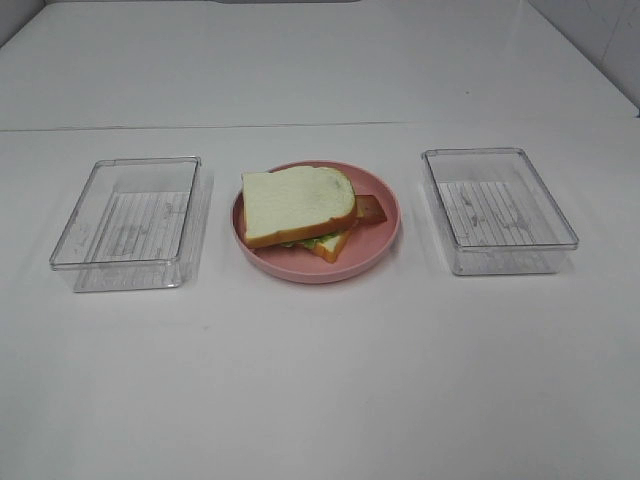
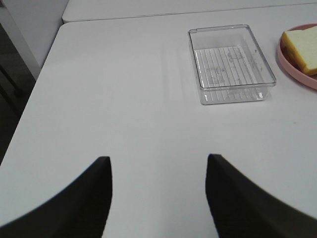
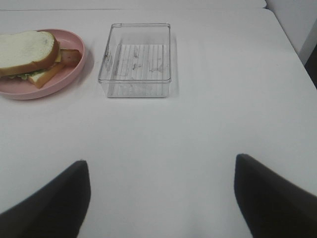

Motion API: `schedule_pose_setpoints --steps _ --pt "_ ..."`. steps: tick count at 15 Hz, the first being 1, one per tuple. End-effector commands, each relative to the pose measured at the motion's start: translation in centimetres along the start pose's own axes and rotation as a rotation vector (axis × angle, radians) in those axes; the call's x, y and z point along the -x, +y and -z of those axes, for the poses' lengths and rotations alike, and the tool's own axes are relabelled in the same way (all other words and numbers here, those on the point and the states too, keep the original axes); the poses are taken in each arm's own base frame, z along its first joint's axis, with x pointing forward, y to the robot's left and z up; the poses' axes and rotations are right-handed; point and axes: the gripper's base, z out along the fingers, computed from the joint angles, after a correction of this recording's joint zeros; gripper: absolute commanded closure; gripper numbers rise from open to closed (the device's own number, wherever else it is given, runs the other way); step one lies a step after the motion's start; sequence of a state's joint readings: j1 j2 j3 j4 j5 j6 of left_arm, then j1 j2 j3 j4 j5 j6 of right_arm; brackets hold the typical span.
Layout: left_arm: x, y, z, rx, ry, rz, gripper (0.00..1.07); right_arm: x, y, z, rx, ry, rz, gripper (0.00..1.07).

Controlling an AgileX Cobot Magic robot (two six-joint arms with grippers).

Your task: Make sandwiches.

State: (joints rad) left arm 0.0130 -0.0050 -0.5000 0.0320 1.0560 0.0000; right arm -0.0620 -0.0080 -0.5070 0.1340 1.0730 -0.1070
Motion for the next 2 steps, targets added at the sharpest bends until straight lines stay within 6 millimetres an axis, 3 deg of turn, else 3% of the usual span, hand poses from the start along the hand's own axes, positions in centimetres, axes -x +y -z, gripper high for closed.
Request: schedule_pose_setpoints --steps 1,2 --pt "-0.15 -0.04 0.32 -0.002 -0.035 0.004 0.52 0.05 0.02 -0.01 -0.005 -0.014 0.001 0.31" --pt "-0.15 -0.04 0.32 -0.002 -0.035 0.004 0.52 0.05 0.02 -0.01 -0.005 -0.014 0.001 0.31"
